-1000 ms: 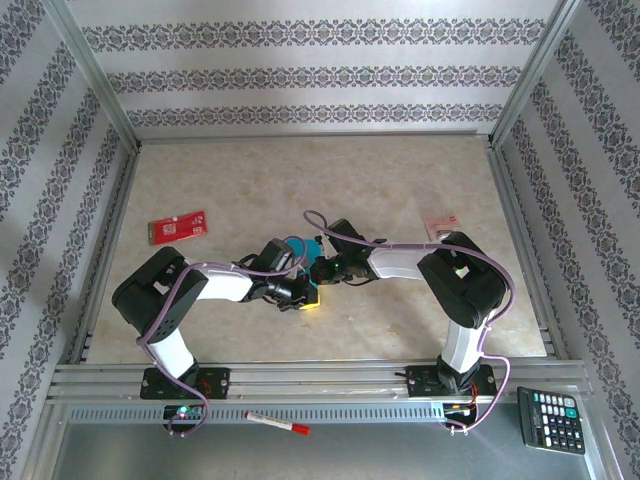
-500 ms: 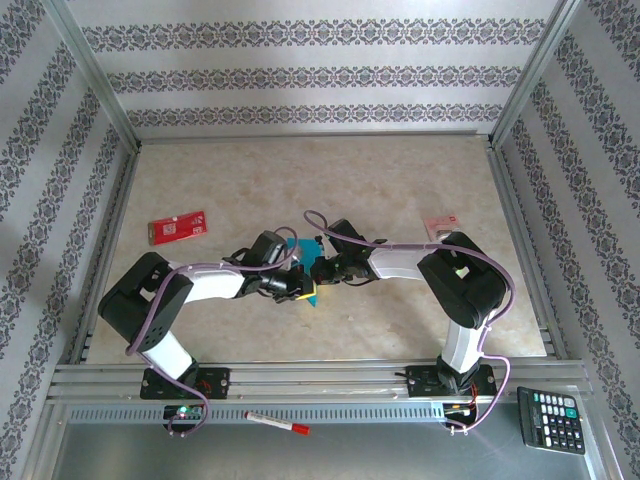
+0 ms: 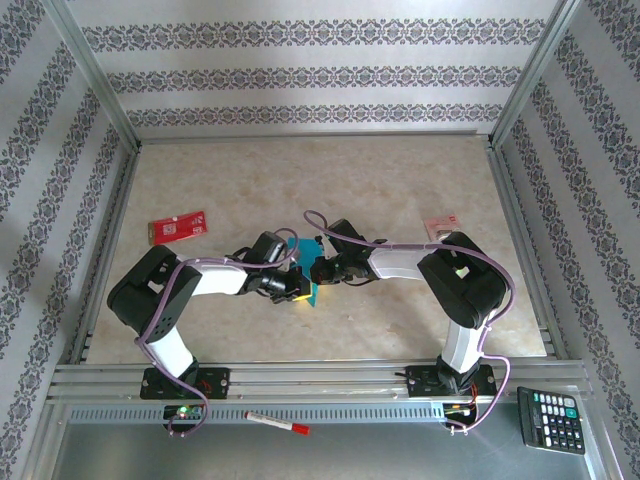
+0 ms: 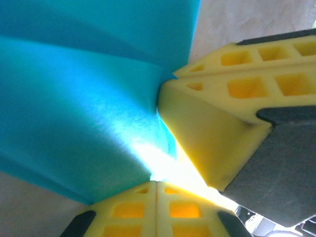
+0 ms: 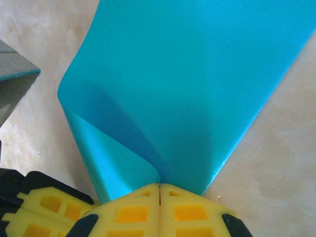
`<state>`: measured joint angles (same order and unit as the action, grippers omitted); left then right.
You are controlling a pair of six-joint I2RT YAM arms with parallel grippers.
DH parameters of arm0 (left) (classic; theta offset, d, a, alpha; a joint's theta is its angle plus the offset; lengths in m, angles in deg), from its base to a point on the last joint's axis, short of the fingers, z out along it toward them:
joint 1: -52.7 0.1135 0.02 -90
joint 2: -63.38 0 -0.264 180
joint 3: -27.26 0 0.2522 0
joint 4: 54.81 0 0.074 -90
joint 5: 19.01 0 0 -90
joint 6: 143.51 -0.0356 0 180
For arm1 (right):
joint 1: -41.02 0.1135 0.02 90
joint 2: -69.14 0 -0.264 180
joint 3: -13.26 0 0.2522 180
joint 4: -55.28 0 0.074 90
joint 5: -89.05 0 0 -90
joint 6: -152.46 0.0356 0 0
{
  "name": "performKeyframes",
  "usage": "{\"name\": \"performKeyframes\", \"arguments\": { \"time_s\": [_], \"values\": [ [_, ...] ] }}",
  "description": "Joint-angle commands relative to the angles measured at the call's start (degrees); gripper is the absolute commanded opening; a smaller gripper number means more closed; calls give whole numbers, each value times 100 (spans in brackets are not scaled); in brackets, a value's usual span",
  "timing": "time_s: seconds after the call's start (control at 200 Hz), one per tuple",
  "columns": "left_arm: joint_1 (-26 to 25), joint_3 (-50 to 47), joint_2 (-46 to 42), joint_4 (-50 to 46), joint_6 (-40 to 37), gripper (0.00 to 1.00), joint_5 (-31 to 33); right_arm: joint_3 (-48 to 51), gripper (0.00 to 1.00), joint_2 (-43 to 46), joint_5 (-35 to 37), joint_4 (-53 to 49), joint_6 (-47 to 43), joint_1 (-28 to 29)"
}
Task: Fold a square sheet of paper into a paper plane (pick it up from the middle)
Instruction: Third fold the triangle at the center of the table.
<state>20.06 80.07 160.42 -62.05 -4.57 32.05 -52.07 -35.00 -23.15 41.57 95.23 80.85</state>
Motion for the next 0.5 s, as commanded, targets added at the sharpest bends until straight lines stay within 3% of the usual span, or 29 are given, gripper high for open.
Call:
{"name": "performKeyframes", "arguments": {
  "time_s": [0.0,0.495],
  "values": [
    [201,145,-260,-318,-190,6,-17,223,0,-127,154,-463,-111,-66],
    [487,93,166,-365,-383,7,19,245,0,-152,167,-459,-104,-81]
  ]
}}
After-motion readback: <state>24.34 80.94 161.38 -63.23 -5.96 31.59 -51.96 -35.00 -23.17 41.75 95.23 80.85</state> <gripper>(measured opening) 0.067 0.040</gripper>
